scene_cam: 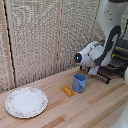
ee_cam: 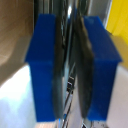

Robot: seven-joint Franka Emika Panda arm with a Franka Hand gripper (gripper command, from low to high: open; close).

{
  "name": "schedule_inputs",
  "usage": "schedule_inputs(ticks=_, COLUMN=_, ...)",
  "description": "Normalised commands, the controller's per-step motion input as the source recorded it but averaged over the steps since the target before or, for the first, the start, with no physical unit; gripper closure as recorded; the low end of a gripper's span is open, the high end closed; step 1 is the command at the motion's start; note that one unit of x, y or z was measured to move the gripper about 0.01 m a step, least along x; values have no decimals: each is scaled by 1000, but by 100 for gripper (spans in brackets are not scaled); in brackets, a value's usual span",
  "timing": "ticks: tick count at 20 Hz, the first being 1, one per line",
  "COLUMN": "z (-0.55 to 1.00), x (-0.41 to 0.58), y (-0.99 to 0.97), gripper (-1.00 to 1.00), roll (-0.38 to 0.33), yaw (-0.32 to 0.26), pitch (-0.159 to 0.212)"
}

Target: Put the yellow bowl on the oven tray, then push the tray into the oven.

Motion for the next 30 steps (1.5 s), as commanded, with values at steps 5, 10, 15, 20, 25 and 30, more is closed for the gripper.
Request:
schedule_inputs(ticks=5, z=324, x=61, y=-324, gripper=100, roll=38, yaw=0, pitch=52)
schedule_inputs(ticks=10, z=712, x=277, y=-439, gripper=100, roll=128, yaw=4, pitch=114)
schedule_inputs(ticks=15, z=636, x=246, y=-488, gripper=100, roll=166, yaw=1, pitch=85)
schedule_inputs(ticks=20, z=426, x=15, y=-845, gripper=100, roll=123, yaw=7, pitch=134)
schedule_inputs(ticks=25, z=259, x=-50, y=-961, gripper=100, roll=34, yaw=59, pitch=95)
schedule_inputs(ticks=30, z=183, x=-46, y=-991, gripper=100, roll=17, yaw=54, pitch=31)
